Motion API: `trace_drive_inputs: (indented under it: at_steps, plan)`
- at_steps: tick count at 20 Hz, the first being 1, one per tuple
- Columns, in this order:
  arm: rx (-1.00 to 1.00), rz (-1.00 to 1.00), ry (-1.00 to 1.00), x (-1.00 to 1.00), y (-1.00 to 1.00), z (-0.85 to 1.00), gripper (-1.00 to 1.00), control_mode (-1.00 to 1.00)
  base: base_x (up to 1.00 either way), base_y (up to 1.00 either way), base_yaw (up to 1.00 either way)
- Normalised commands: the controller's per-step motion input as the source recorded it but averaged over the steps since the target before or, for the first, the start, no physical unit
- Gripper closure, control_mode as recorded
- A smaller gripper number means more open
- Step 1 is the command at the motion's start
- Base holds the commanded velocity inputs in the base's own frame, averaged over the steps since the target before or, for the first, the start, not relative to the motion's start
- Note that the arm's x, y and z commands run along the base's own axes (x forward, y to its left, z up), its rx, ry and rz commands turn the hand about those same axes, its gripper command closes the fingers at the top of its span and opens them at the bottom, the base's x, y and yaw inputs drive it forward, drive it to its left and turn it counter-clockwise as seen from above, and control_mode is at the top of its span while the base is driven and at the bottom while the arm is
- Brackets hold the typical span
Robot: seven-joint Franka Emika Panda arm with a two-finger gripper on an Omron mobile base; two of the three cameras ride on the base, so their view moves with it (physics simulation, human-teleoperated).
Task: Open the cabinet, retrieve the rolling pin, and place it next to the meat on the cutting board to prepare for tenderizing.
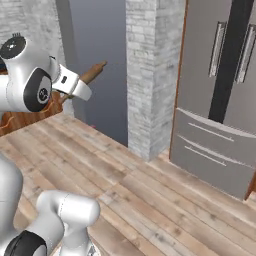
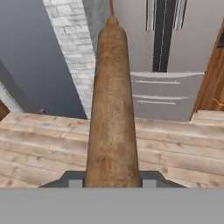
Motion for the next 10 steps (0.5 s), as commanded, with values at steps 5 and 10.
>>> trace_drive_inputs:
  at_steps: [5,10]
  plan:
    - [0.00,0.00,0.00,0.00,0.00,0.00,1.00,1.00,0.00,-0.35,0.58]
    - [0.00,0.00,0.00,0.00,0.00,0.00,1.00,1.00,0.00,-0.32,0.58]
